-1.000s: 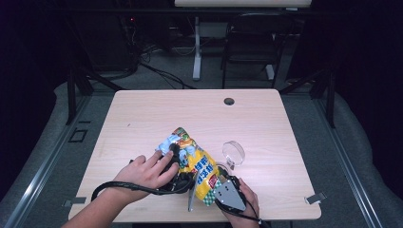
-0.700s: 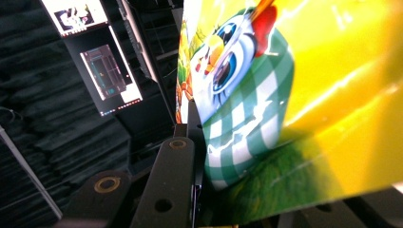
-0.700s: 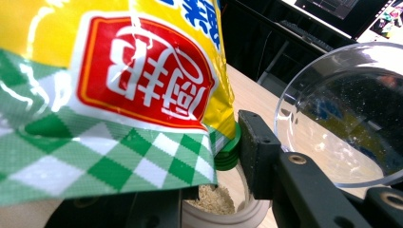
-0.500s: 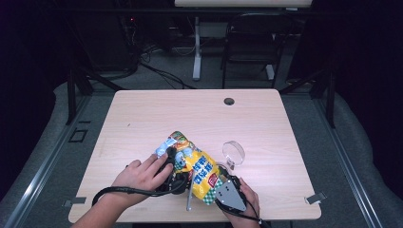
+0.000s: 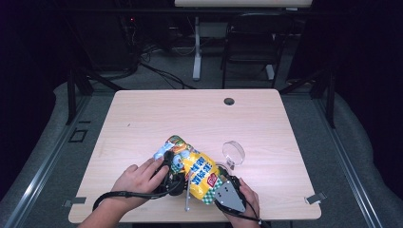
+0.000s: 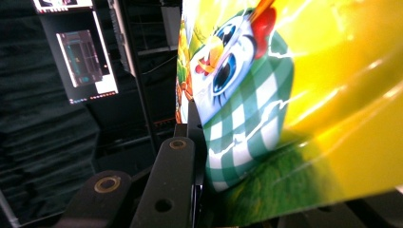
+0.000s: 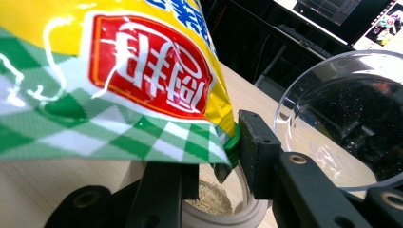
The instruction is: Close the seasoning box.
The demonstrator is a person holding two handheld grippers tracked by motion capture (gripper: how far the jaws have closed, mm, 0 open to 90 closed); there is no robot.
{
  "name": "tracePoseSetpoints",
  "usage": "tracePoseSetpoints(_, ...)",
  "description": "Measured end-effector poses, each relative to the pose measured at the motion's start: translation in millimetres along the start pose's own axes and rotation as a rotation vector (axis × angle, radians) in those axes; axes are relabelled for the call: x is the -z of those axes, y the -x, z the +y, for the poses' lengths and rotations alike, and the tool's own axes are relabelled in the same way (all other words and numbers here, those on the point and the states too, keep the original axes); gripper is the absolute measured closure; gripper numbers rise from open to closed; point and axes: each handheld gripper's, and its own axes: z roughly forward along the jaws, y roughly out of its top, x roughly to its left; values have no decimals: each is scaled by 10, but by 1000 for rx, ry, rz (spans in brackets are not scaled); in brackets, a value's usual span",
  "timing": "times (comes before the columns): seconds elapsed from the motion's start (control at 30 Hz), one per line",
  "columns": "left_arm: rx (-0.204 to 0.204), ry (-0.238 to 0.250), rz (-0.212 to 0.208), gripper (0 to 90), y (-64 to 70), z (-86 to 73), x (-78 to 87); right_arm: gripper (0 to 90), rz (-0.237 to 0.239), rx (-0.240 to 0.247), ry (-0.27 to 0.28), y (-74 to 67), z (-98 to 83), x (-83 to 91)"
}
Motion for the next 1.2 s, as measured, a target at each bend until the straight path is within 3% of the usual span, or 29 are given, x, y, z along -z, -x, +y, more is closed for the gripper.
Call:
tracePoseSetpoints(0.43,115,24,-37,816,144,-31,-64,707,-4,2,0,3,-4,-3)
tracePoseSetpoints(1.2,240,45,-78,819,282,-64,-118,707,-7,9,1,-1,2,3)
